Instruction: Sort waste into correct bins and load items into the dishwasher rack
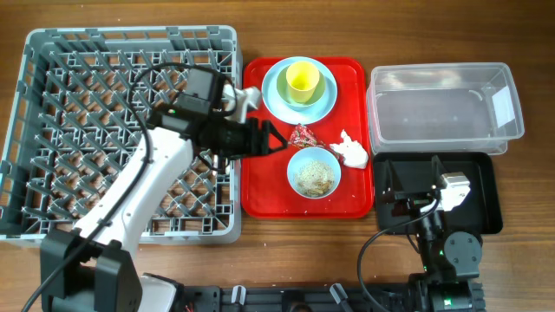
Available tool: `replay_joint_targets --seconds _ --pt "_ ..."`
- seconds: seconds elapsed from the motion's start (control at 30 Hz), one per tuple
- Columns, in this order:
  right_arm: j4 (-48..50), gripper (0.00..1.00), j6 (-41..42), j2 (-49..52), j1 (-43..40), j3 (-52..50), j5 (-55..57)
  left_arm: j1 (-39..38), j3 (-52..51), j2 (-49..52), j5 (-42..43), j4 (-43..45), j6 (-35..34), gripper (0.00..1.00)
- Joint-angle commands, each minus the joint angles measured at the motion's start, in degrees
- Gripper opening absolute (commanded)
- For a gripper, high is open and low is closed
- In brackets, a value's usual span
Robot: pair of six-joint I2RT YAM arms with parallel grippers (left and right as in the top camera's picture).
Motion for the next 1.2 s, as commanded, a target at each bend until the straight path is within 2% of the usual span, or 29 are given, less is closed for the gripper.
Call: replay_joint_targets --seconds 0.0,0.13,0.37,0.5,0.6,0.77,0.9,1.07,1.1,1.17 --pt "0.15 1.00 0.00 -0.35 0.09 -0.07 0.57 -6.47 0.90 -0.66 2.25 0.87 1.70 0.82" --pt "0.15 1.00 0.00 -0.35 0.09 -0.07 0.57 -13.92 0.90 -0.61 -5.60 3.13 0.61 0.85" --pt "0.15 1.00 0.00 -0.35 0.09 -0.07 0.57 -23.50 0.92 -0.68 -22.25 3.48 -13.16 0.86" --pt "0.15 1.00 0.00 -0.35 0.09 -0.07 0.57 -23.98 0.92 -0.68 -22.23 3.39 -18.78 0.86" --pt "0.15 1.00 0.00 -0.35 0.09 -0.07 0.57 -24.87 0.92 -0.68 -22.23 3.39 -18.75 0.89" --pt "0.15 1.00 0.02 -0.35 0.09 -0.07 0.57 -26.86 0.90 -0.68 -22.23 2.32 -18.75 1.00" --pt "0.15 1.00 0.00 -0.35 0.09 -0.07 0.57 -27.28 0.92 -0.68 -22.21 1.64 -18.78 1.00" --pt "0.15 1.00 0.00 -0.35 0.09 -0.07 0.57 -20.76 3.67 -5.90 -22.21 -3.02 -18.78 0.99" --pt "0.15 1.00 0.02 -0.35 0.09 -0.07 0.57 -18.78 4.94 -8.02 -22.21 -4.37 -18.78 0.96" --pt "0.90 1.00 -0.02 -0.35 0.09 -0.07 0.59 -15.23 7.04 -12.72 -22.23 -6.14 -18.78 0.99"
